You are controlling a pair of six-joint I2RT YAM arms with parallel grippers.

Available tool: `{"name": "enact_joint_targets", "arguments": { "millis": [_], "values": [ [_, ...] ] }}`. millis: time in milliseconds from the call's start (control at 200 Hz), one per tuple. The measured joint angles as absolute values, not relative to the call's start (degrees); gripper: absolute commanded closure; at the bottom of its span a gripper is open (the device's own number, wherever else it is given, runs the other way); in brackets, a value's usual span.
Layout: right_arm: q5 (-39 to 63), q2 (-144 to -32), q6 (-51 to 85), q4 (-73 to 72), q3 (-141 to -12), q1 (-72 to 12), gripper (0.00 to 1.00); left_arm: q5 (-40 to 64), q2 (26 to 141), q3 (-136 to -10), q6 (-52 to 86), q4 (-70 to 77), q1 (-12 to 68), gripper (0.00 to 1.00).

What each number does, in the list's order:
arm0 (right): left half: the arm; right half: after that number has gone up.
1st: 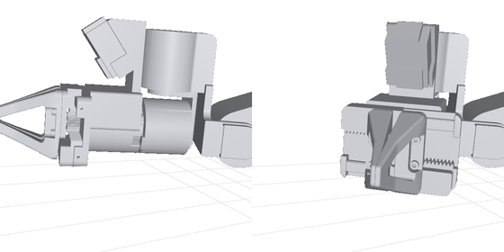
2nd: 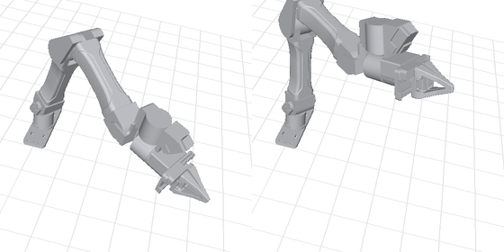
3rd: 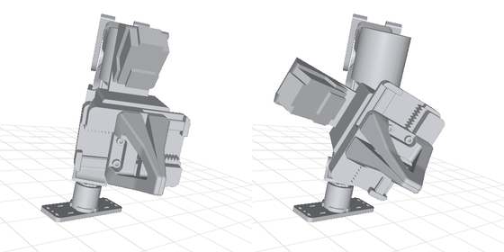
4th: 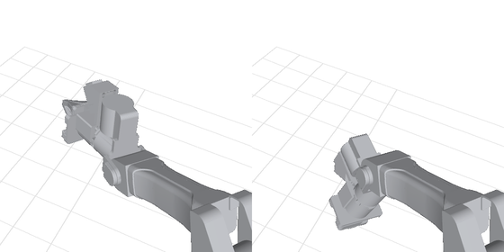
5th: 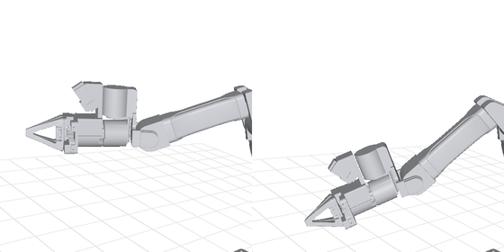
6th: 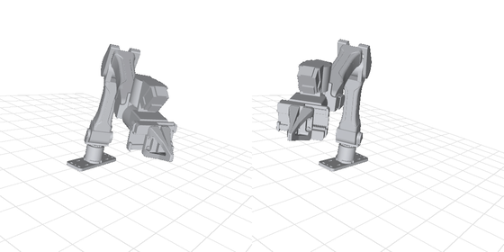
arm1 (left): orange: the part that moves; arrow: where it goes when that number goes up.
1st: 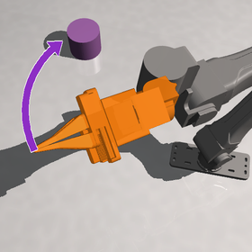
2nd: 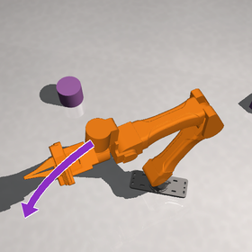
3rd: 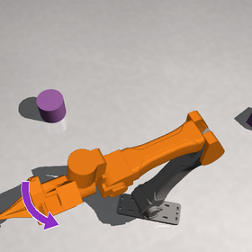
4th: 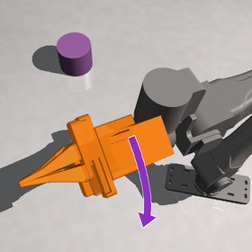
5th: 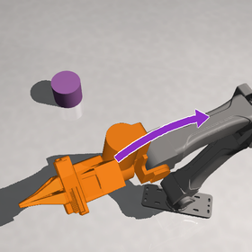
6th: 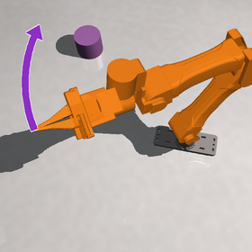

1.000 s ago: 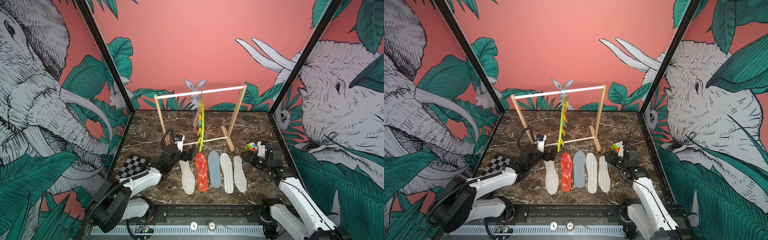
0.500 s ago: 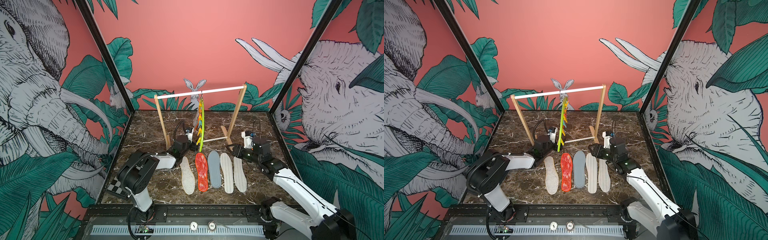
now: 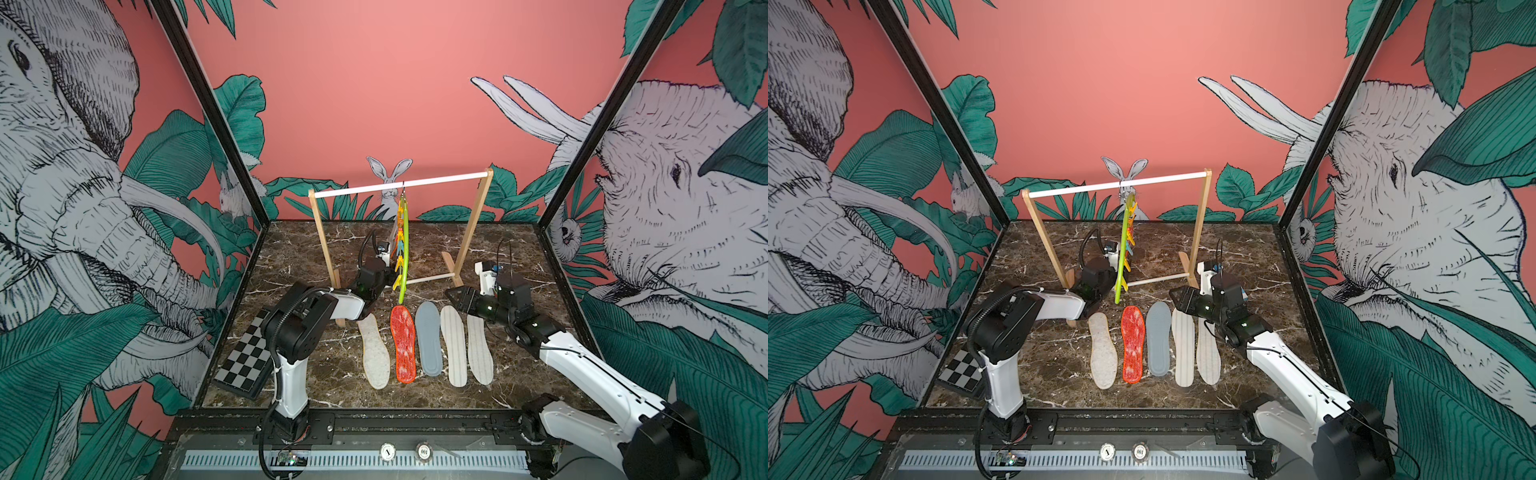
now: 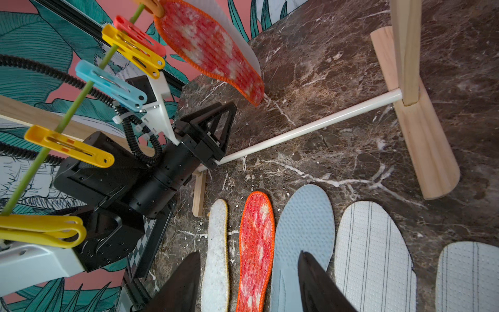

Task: Take the shoe insoles off the hanger
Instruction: Remove the insole from the hanger.

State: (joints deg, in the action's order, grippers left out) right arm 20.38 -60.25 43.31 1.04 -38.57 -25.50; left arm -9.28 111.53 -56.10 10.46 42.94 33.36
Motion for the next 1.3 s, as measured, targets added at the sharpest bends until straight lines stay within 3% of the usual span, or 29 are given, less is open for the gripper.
{"name": "enact_joint_targets", "arguments": {
  "millis": [895, 1295],
  "values": [
    [21.8, -62.0, 46.1, -1.5, -38.5, -26.1, 0.41, -4.9, 121.0, -69.8, 12.6, 33.8, 30.8, 0.65],
    [21.9, -62.0, 46.3, -1.5, -38.5, -26.2, 0.41, -5.0, 122.0, -72.3, 13.8, 31.8, 30.7, 0.91]
  ]
}}
